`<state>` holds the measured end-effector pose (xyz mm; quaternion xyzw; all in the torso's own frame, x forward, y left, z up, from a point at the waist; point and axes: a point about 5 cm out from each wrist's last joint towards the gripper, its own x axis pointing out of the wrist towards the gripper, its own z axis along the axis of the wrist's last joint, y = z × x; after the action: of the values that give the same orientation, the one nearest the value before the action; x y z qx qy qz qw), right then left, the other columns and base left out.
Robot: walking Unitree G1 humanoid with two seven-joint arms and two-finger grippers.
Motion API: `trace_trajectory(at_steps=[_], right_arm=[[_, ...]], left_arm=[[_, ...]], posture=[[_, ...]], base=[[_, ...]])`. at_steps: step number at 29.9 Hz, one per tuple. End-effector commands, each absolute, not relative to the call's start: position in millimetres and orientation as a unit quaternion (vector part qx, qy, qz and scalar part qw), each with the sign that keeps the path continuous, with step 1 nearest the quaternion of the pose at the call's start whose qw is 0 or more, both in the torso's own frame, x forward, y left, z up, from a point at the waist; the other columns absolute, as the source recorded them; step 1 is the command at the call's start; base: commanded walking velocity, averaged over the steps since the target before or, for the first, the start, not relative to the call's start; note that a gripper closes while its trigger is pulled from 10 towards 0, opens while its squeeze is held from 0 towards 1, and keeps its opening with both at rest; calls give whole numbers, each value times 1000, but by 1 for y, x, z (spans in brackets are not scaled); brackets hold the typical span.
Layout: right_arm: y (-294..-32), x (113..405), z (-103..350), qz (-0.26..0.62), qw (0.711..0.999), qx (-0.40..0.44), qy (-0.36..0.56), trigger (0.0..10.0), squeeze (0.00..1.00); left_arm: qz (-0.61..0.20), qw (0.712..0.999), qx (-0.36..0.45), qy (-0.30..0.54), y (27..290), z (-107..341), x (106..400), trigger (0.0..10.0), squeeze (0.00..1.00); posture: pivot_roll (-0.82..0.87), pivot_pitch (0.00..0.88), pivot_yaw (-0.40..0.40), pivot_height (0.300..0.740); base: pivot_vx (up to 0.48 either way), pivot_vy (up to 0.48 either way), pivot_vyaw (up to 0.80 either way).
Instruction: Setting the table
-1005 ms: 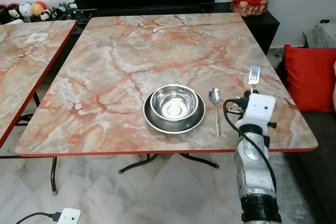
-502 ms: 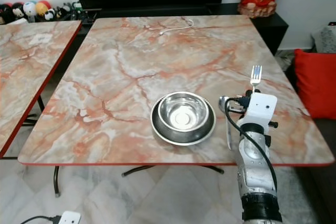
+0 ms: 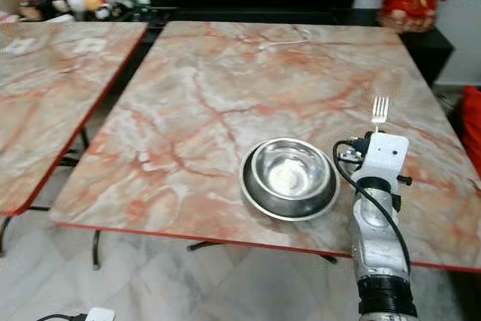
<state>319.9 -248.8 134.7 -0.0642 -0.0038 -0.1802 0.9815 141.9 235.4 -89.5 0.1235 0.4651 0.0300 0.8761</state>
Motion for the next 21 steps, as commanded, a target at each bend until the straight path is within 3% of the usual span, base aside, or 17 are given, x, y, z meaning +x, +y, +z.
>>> trace_trajectory(at_steps=[1, 6, 10, 21], right_arm=[[-267, 314, 136, -202, 976, -77, 18, 10000, 0], [-277, 313, 132, -200, 975, -73, 65, 10000, 0], [-280, 313, 112, -194, 972, -16, 131, 10000, 0], [-280, 316, 103, -147, 970, 37, 190, 10000, 0]], left_arm=[[27, 872, 127, 472, 236, -90, 140, 10000, 0], [24, 872, 129, 472, 237, -90, 140, 10000, 0], [18, 873, 132, 469, 236, -89, 143, 10000, 0], [17, 876, 128, 465, 233, -88, 147, 10000, 0]], posture=[[-94, 60, 39, 740], [-95, 50, 42, 740], [-90, 30, 42, 740], [-92, 49, 39, 740]], base=[[0, 0, 0], [0, 0, 0], [0, 0, 0], [0, 0, 0]])
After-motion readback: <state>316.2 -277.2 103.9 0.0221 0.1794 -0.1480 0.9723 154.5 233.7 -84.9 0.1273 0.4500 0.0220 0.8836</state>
